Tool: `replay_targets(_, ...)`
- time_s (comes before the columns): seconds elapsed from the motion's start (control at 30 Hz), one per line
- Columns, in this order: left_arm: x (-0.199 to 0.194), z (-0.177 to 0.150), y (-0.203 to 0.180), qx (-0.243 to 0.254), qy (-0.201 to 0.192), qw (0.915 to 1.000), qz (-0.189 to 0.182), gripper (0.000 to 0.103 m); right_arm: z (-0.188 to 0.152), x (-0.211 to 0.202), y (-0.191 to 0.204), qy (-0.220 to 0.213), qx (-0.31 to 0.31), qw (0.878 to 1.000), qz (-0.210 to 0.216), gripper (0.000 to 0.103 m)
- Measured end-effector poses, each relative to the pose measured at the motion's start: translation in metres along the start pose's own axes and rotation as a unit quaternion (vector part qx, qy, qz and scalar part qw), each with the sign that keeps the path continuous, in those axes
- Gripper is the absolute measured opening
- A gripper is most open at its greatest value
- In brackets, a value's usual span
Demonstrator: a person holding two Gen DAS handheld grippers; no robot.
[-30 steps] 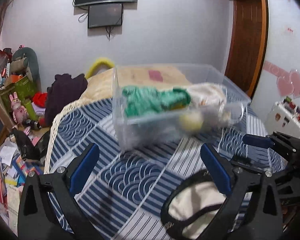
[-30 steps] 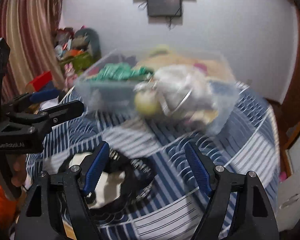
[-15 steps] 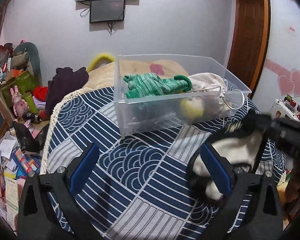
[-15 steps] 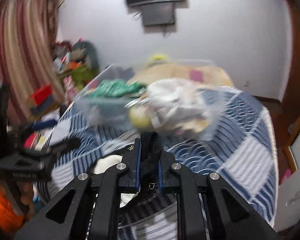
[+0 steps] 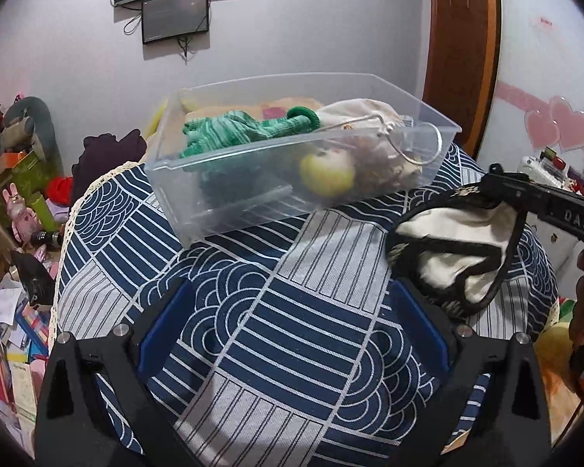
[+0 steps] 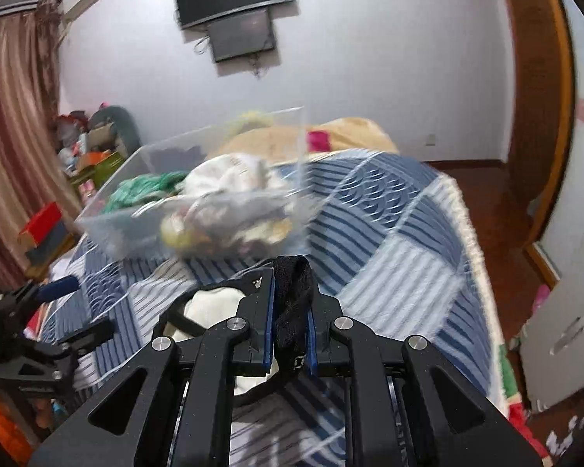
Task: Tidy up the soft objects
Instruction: 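Grasp the black-trimmed cream eye mask with the left tool while the right tool grasps the beaded bracelet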
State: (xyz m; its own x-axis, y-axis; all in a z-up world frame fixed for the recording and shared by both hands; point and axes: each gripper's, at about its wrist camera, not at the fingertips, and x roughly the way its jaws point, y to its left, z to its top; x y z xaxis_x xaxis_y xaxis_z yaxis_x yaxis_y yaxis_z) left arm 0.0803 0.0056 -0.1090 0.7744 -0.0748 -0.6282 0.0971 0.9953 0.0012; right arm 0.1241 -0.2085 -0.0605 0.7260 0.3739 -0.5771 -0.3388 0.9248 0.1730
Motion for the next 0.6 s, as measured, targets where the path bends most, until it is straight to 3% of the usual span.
replay_targets(0.17, -0.001, 0.000, 0.001, 0.002, 0.000, 1.0000, -0.005, 0.102, -0.007, 0.009, 0.030, 0.030, -0.029, 0.996, 0.079, 0.016)
replay_targets(0.23, 0.003, -0.003, 0.003, 0.002, 0.008, 0.9999, -0.012, 0.102, -0.013, 0.017, 0.040, 0.047, -0.045, 0.995, 0.081, 0.021)
replay_targets(0.3, 0.010, -0.004, 0.003, 0.002, 0.018, 0.9996, -0.019, 0.100, -0.018, 0.024, 0.045, 0.063, -0.058, 0.993, 0.079, 0.043)
replay_targets(0.33, 0.015, -0.004, 0.005, 0.000, 0.025, 0.9994, -0.025, 0.097, -0.019, 0.026, 0.045, 0.069, -0.057, 0.993, 0.080, 0.045)
replay_targets(0.4, 0.023, -0.005, 0.005, -0.001, 0.041, 0.9983, -0.042, 0.078, -0.021, 0.030, 0.043, 0.079, -0.049, 0.992, 0.088, 0.046)
replay_targets(0.53, 0.024, -0.010, 0.000, -0.005, 0.041, 0.9977, -0.054, 0.070, -0.024, 0.043, 0.041, 0.105, -0.051, 0.989, 0.095, 0.045)
replay_targets(0.6, 0.022, -0.011, -0.001, -0.005, 0.041, 0.9965, -0.073, 0.054, -0.025, 0.040, 0.046, 0.099, -0.064, 0.989, 0.090, 0.031)
